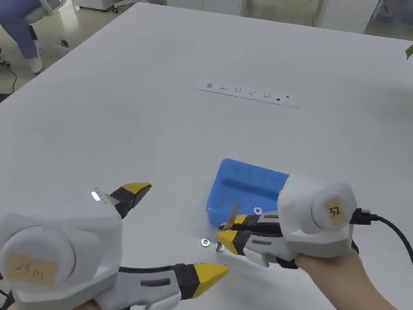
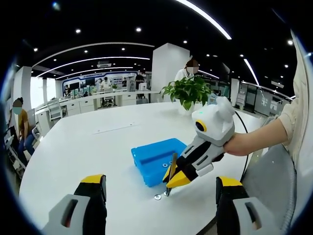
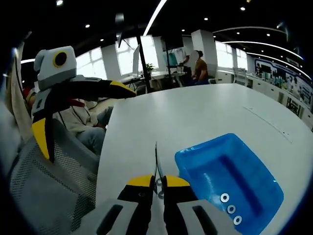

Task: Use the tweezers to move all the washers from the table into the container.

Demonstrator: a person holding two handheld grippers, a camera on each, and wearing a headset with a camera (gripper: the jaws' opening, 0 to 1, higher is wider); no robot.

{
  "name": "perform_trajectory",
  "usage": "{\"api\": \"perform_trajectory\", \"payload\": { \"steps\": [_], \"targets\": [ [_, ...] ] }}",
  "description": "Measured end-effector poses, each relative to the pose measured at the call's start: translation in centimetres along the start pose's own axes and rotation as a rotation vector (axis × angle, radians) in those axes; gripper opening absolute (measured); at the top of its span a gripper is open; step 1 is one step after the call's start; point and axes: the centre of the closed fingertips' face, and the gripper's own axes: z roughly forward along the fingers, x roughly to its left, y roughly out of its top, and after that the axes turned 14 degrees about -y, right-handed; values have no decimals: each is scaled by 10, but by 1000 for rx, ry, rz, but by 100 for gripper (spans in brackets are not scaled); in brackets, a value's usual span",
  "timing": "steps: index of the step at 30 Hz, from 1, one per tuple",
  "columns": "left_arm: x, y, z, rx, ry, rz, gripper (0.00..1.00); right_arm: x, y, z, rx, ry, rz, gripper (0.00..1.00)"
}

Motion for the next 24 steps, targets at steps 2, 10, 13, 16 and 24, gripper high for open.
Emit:
{"api": "perform_trajectory", "payload": {
  "steps": [2, 10, 13, 16, 24],
  "targets": [
    [-1, -1, 1, 0, -2, -1, 95, 2, -1, 0, 5, 0, -37, 4],
    [-2, -1, 1, -1, -3, 0, 95, -3, -1, 1, 9, -6, -53, 2],
    [0, -1, -1, -3, 3, -2, 94, -8, -1, -2, 2, -19, -14, 2],
    [2, -2, -3, -5, 10, -6, 94, -9, 8, -9, -42, -6, 71, 2],
    [2, -3, -3, -3, 10, -8, 94, -20, 50, -39, -218, 61, 244, 2]
  ]
}}
